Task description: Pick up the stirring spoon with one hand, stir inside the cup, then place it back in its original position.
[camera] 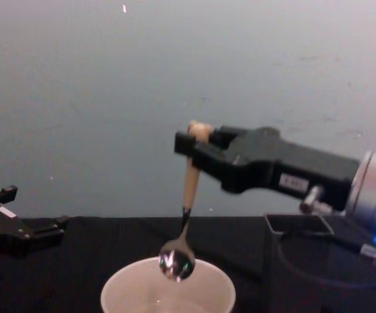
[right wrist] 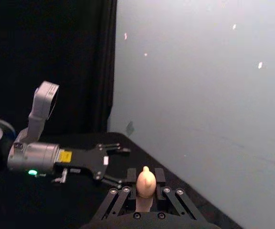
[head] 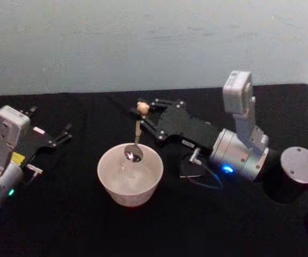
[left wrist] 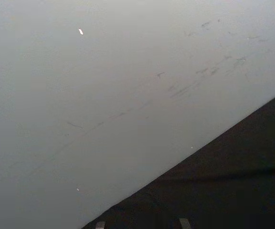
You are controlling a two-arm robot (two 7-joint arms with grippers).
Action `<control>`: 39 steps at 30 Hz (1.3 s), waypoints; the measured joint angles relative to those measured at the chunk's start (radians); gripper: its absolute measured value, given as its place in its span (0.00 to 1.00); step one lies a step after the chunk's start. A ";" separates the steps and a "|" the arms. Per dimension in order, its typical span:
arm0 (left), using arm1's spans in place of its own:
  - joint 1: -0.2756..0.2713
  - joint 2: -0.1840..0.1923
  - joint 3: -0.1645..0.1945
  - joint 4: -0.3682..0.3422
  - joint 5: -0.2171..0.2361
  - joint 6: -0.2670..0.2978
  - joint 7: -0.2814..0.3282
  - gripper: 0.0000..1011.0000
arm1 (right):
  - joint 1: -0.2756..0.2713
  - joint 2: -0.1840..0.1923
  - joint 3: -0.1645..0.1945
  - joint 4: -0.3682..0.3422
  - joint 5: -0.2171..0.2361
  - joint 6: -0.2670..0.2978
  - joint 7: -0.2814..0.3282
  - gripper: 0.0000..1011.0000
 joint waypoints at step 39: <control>0.000 0.000 0.000 0.000 0.000 0.000 0.000 0.99 | 0.032 -0.076 -0.029 0.213 -0.107 -0.117 0.011 0.21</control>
